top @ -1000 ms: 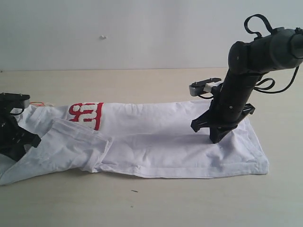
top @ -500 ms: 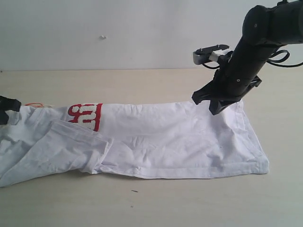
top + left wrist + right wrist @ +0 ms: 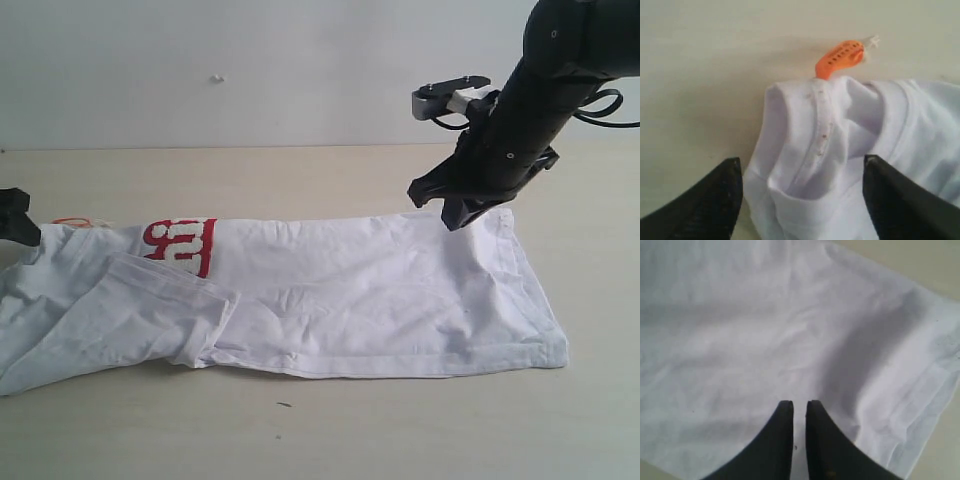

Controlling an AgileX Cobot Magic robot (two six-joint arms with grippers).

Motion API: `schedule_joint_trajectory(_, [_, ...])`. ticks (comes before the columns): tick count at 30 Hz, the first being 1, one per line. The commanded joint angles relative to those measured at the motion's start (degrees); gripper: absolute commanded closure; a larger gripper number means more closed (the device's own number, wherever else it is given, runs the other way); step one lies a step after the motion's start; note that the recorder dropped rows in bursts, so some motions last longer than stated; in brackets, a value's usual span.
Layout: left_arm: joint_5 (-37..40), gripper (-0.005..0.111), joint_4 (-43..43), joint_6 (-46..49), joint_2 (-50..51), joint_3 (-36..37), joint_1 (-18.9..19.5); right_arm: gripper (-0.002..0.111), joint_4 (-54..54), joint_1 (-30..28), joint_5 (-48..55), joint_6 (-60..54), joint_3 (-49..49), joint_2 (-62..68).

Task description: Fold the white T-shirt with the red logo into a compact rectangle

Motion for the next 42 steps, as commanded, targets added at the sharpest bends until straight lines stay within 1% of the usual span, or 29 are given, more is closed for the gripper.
schedule_joint_trajectory(1, [0.48,0.04,-3.76,3.17,3.76,-2.96,1.05,0.095,-0.09,0.03,-1.86,-0.58,-0.13,-0.66])
schedule_joint_trajectory(3, [1.88,0.04,-6.34,5.81,4.91,-3.65,1.05,0.095,-0.09,0.03,-2.26,-0.83,-0.13,-0.66])
schedule_joint_trajectory(6, [6.34,0.04,-10.47,9.98,6.68,-4.81,1.05,0.095,-0.09,0.03,-2.53,-0.83,-0.13,-0.66])
schedule_joint_trajectory(9, [6.92,0.04,-14.75,11.88,7.4,-5.12,1.05,0.095,0.1,0.03,-2.19,-0.83,-0.13,-0.66])
schedule_joint_trajectory(13, [4.02,0.04,-13.06,13.15,7.4,-5.12,1.13,0.095,0.5,0.03,-1.98,-0.83,-0.13,-0.66])
schedule_joint_trajectory(16, [1.84,0.04,-13.11,12.11,7.54,-5.12,2.39,0.095,0.49,0.03,-1.98,-0.83,-0.13,-0.66])
schedule_joint_trajectory(20, [1.57,0.04,-13.95,11.95,7.62,-5.12,3.45,0.095,0.6,0.03,-2.27,-0.94,-0.13,-0.66])
schedule_joint_trajectory(28, [6.57,0.04,-14.76,14.33,9.86,-5.12,2.35,0.095,0.83,0.03,-2.15,-0.94,-0.13,-0.66])
schedule_joint_trajectory(33, [8.28,0.041,-14.75,14.75,11.03,-5.25,2.24,0.095,0.83,0.03,-2.15,-0.94,-0.13,-0.66])
schedule_joint_trajectory(35, [8.79,0.047,-14.75,14.75,11.28,-5.27,2.24,0.095,0.83,0.03,-2.28,-0.97,-0.13,-0.66])
schedule_joint_trajectory(38, [9.54,0.065,-14.46,14.75,11.41,-5.27,2.24,0.095,0.94,0.03,-2.28,-0.97,-0.13,-0.66])
schedule_joint_trajectory(42, [10.41,0.1,-13.57,14.75,11.41,-5.27,2.24,0.095,1.06,0.03,-2.06,-0.97,-0.13,-0.66])
